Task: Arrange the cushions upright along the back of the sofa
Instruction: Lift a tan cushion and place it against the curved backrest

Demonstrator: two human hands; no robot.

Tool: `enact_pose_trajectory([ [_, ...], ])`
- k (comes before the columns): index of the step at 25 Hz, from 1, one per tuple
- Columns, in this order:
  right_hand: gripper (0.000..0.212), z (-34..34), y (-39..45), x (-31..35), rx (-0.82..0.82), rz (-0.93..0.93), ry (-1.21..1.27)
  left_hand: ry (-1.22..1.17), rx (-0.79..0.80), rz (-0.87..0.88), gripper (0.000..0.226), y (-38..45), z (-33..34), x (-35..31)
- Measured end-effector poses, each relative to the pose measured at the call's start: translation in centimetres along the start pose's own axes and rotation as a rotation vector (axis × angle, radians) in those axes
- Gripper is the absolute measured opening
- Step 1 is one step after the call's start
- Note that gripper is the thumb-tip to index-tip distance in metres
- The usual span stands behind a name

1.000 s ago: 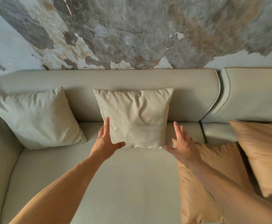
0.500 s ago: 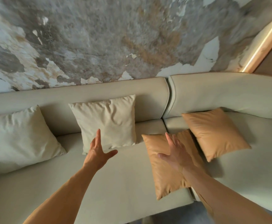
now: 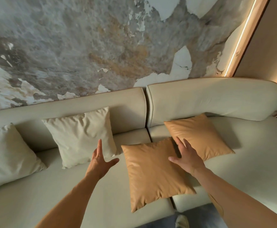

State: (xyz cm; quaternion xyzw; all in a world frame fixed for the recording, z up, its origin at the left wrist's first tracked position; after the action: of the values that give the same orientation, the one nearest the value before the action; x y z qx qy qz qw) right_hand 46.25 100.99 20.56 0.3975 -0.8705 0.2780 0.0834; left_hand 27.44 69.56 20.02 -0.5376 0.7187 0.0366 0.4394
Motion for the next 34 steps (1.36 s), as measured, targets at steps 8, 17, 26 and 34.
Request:
enact_pose_trajectory([
  [8, 0.098, -8.7, 2.2, -17.4, 0.043, 0.068, -0.015, -0.041, -0.021, -0.05, 0.119, -0.9, 12.7, -11.3],
  [17, 0.098, -10.8, 3.6, -21.9, 0.056, 0.041, -0.026, -0.03, -0.006, -0.049, 0.119, 0.4, 17.8, -15.4],
  [26, 0.092, -11.9, 6.1, -25.8, 0.072, 0.116, -0.09, 0.019, 0.086, -0.013, 0.119, 3.5, 21.8, -18.7],
  [34, 0.089, -15.4, 13.5, -35.2, 0.134, 0.11, -0.133, -0.029, 0.073, -0.1, 0.117, 6.4, 30.8, -23.8],
])
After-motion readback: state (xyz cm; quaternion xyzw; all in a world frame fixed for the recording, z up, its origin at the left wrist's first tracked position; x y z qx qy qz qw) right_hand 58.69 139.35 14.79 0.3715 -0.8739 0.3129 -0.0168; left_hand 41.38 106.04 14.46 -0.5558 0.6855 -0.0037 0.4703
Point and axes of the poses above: each hand's wrist, its own y-axis towards the middle knuckle, its own z-axis out of the palm, x = y × z, the point moved 7 cm from there along y, towards the middle knuckle, and after that the axes turned 5 degrees about x, right-handed, at the moved point
